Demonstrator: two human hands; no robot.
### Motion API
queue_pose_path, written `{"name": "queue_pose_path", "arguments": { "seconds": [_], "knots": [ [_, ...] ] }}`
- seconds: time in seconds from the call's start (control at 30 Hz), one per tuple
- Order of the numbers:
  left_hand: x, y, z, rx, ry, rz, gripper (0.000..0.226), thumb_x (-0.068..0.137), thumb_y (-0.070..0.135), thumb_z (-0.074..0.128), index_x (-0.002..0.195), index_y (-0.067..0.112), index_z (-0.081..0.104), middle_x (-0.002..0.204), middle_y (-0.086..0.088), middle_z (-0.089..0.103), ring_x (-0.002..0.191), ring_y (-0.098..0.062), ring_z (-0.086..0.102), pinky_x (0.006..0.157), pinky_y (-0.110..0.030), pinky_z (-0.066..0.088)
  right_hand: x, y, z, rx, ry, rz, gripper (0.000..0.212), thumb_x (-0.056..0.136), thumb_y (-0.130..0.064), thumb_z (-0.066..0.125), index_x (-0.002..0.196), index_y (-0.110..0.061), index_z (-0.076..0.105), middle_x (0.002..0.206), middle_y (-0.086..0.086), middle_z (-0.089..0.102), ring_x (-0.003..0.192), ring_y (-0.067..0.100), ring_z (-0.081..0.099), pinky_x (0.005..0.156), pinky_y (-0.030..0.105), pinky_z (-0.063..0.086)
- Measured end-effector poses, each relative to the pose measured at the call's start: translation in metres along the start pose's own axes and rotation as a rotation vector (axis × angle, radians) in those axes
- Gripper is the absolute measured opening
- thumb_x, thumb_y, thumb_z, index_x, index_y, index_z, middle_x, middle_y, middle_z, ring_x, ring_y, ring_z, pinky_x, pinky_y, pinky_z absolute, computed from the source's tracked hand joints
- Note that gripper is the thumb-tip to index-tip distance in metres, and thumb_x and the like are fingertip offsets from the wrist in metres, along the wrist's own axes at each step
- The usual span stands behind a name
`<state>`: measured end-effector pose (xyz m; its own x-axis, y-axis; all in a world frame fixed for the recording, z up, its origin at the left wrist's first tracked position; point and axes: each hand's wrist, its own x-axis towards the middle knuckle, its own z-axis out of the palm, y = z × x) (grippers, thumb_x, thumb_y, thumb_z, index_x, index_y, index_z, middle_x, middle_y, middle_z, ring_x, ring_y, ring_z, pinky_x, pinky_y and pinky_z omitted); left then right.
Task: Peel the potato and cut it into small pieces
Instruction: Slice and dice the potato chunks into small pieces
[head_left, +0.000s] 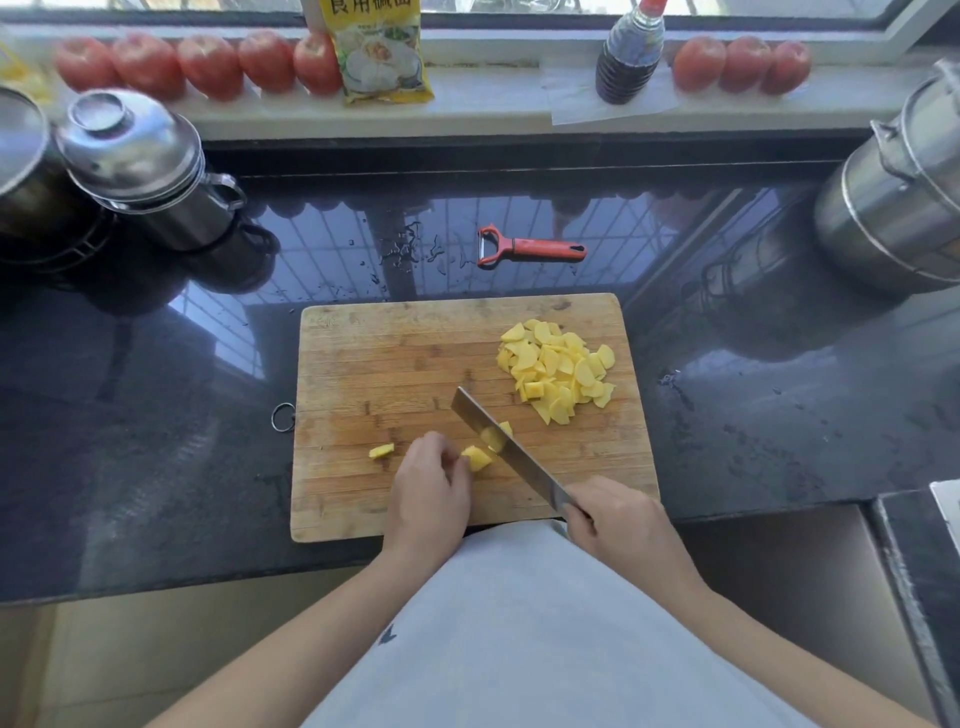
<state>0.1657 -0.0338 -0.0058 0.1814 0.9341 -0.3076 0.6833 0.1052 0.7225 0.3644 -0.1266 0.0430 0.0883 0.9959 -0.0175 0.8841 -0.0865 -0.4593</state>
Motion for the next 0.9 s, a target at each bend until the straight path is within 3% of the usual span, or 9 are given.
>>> {"name": "queue_pose_path", "arguments": {
  "seconds": [0.07,0.2,0.3,0.5,0.67,0.77,0.9],
  "knots": [
    [0.007,0.007,0.004,-0.149,-0.118,-0.319,0.018,0.099,0.029,0.063,0.088,0.019,0.054,0.09,-0.002,0.068,0.084,-0.025,0.068,0.074,-0.043,0.056,-0.003,-0.001,-0.001,-0.01,-0.005,-0.001,0.023,0.085,-0.027,0.044,0.068,-0.021,0.058,0.06,-0.011,0.039,0.047,0.012,0.045,0.039,0.024,0.037],
    [0.013,0.017,0.012,-0.345,-0.185,-0.526,0.017,0.098,0.03,0.061,0.093,0.014,0.057,0.092,-0.009,0.075,0.075,-0.022,0.077,0.085,-0.053,0.061,-0.006,-0.002,0.004,-0.05,-0.038,-0.002,0.021,0.083,-0.024,0.049,0.066,-0.019,0.06,0.058,-0.005,0.049,0.044,0.018,0.049,0.035,0.025,0.037],
    [0.015,0.02,0.013,-0.383,-0.194,-0.57,0.017,0.098,0.03,0.058,0.098,0.012,0.058,0.092,-0.012,0.075,0.076,-0.023,0.078,0.085,-0.053,0.062,-0.005,-0.001,0.006,-0.075,-0.05,-0.009,0.016,0.079,-0.017,0.058,0.064,-0.017,0.056,0.057,-0.004,0.047,0.041,0.02,0.047,0.032,0.025,0.035],
    [0.016,0.023,0.012,-0.382,-0.186,-0.589,0.022,0.097,0.034,0.059,0.096,0.012,0.06,0.082,-0.011,0.073,0.081,-0.031,0.076,0.082,-0.054,0.063,-0.006,0.0,0.006,-0.087,-0.1,0.007,0.024,0.085,-0.025,0.045,0.066,-0.017,0.057,0.058,-0.004,0.048,0.042,0.021,0.049,0.032,0.028,0.038],
    [0.016,0.029,0.008,-0.433,-0.195,-0.604,0.022,0.095,0.029,0.064,0.101,0.008,0.063,0.088,-0.014,0.073,0.069,-0.027,0.075,0.074,-0.048,0.066,0.018,-0.013,0.025,-0.079,-0.249,0.109,0.015,0.091,-0.012,0.052,0.081,-0.011,0.062,0.075,0.006,0.055,0.064,0.039,0.06,0.053,0.043,0.048],
    [0.017,0.031,0.007,-0.447,-0.193,-0.608,0.016,0.096,0.023,0.064,0.099,0.007,0.061,0.085,-0.013,0.072,0.063,-0.025,0.072,0.07,-0.043,0.066,0.035,-0.021,0.033,-0.049,-0.225,0.047,0.018,0.095,-0.017,0.05,0.083,-0.013,0.063,0.076,0.004,0.055,0.065,0.037,0.059,0.052,0.041,0.046],
    [0.018,0.028,0.006,-0.452,-0.204,-0.63,0.014,0.095,0.022,0.062,0.089,0.009,0.059,0.079,-0.011,0.07,0.072,-0.032,0.074,0.079,-0.053,0.064,0.022,-0.016,0.02,0.004,-0.097,0.07,0.014,0.085,-0.017,0.053,0.073,-0.016,0.061,0.064,-0.005,0.047,0.054,0.025,0.053,0.044,0.032,0.041]
  ]
}}
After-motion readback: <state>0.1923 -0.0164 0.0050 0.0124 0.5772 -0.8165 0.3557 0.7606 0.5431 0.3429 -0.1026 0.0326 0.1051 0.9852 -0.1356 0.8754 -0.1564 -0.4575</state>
